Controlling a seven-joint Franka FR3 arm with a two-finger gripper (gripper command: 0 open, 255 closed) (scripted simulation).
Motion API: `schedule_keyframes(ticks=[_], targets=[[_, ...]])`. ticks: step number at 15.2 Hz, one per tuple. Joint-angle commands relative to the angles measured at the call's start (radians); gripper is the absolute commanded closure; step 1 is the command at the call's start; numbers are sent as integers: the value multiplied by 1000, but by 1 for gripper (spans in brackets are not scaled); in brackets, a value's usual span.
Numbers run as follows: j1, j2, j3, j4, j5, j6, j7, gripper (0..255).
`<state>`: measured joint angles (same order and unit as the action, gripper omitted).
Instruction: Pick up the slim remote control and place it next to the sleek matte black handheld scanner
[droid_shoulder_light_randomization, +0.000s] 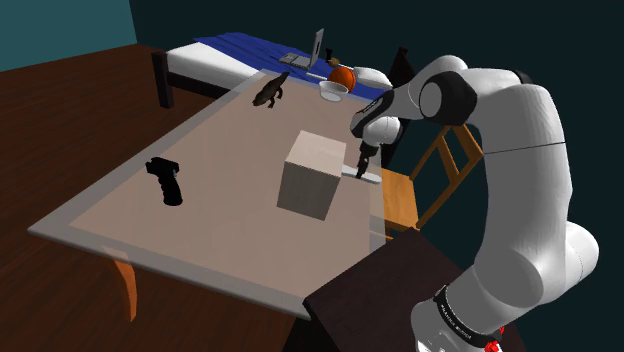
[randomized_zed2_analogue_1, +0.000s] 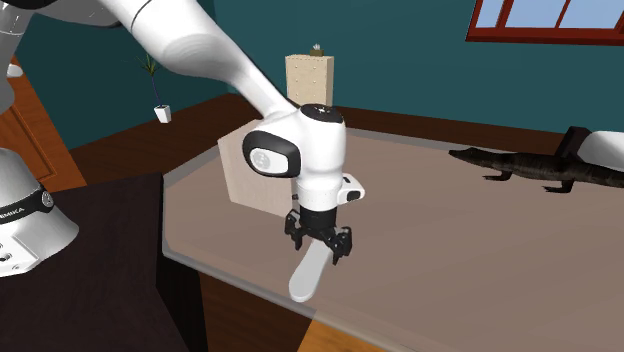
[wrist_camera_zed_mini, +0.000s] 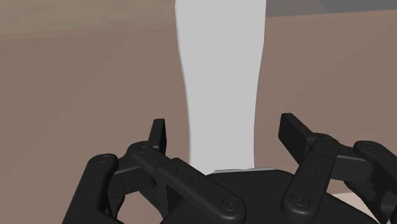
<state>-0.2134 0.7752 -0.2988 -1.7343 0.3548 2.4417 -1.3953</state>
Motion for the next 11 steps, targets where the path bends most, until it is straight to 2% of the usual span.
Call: schedule_keyframes(ticks=[1,8,9,11], targets=[[-4,18,6,7,5,12,-3,0],[-4,18,5,7,5,11,-3,0],[-4,18,5,7,5,11,-3,255],[-4,18,5,7,5,11,-3,255]])
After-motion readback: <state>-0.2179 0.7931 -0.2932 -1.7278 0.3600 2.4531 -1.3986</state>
